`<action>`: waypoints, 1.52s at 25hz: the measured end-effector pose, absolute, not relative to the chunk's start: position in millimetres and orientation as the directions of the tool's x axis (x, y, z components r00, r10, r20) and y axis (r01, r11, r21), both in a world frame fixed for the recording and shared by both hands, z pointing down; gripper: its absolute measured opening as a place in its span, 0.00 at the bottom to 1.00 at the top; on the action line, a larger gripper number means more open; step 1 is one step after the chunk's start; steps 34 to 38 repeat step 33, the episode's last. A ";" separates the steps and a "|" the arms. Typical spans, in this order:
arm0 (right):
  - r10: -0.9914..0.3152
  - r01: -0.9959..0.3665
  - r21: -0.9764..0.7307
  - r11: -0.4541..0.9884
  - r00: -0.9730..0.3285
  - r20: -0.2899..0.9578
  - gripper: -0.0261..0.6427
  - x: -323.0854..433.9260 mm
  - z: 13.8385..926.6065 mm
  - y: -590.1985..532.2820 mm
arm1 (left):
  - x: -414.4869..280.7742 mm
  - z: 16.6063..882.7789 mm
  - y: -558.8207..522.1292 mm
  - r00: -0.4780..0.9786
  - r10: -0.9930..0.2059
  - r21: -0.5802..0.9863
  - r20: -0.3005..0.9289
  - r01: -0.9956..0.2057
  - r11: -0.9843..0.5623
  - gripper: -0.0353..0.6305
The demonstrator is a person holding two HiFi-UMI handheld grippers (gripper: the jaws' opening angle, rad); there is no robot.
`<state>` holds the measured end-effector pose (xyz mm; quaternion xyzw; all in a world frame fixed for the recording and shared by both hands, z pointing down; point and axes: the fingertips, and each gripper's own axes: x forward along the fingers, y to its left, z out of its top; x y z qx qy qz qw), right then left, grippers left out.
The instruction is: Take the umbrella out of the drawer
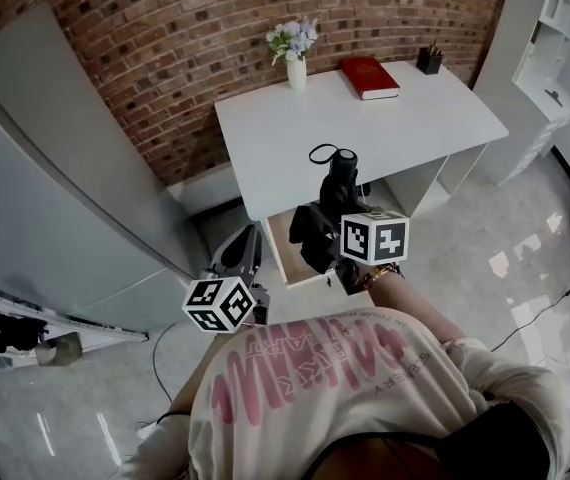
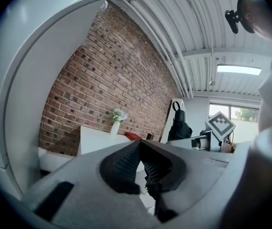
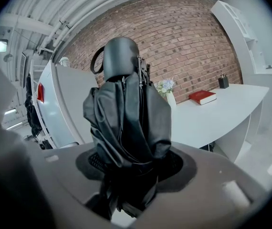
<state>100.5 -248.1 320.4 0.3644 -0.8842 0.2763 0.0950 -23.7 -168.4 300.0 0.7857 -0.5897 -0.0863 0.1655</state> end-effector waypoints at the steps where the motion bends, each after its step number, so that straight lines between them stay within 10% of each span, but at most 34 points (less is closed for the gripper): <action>1: -0.590 -0.695 -0.423 0.581 -0.718 0.369 0.42 100.9 321.3 -248.4 | -23.0 300.5 -169.7 0.292 -0.955 0.361 0.062 -0.898 -0.251 0.06; 38: -0.534 -0.701 -0.445 0.557 -0.713 0.455 0.42 99.3 372.5 -247.3 | -19.9 332.8 -173.7 0.292 -0.948 0.390 0.127 -0.893 -0.222 0.06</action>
